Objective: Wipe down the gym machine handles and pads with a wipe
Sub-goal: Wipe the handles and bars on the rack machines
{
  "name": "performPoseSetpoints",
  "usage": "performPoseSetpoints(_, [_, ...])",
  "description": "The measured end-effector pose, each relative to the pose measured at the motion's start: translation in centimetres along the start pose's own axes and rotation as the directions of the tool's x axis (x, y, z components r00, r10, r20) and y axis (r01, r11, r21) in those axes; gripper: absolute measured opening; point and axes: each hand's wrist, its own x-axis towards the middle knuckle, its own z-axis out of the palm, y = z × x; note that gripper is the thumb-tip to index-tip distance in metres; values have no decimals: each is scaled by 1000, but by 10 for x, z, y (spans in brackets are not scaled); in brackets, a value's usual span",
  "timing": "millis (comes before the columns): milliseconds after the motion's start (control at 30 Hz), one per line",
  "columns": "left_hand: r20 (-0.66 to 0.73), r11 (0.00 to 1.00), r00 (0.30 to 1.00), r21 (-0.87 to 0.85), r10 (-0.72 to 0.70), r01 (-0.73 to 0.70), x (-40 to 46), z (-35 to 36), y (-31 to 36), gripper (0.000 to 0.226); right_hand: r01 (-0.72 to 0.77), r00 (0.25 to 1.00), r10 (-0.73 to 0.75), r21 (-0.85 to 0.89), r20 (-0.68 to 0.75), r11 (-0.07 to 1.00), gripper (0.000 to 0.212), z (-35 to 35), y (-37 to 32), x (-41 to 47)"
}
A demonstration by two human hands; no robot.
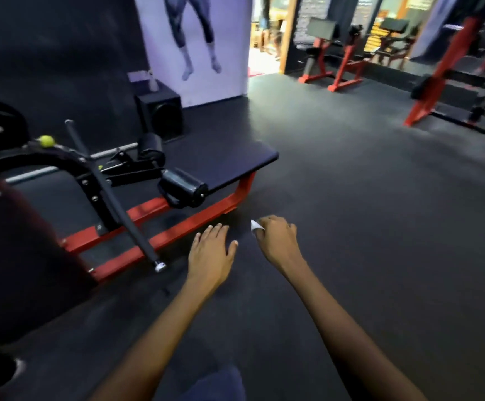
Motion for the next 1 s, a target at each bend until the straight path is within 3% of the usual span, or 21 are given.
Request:
performPoseSetpoints(300, [-101,939,934,-39,-343,340,114,13,-52,53,309,927,-314,58,204,949,14,48,-15,159])
performPoseSetpoints(500, [-122,863,855,-52,-505,502,160,17,-80,54,505,817,-503,69,282,860,17,78,-45,243])
performPoseSetpoints(667, [-176,769,751,-64,-636,636,163,19,-113,52,631,664,-650,188,369,752,18,127,-95,279])
performPoseSetpoints(767, [-236,664,630,-105,-740,740,161,20,-135,52,716,521,-741,255,425,650,19,152,-131,293])
performPoseSetpoints(867, [-285,533,475,-179,-833,827,153,25,-153,53,709,391,-781,382,488,594,14,180,-156,304])
performPoseSetpoints(1000, [-285,321,236,-303,-929,897,130,42,-159,53,614,273,-751,492,601,617,17,215,-172,325])
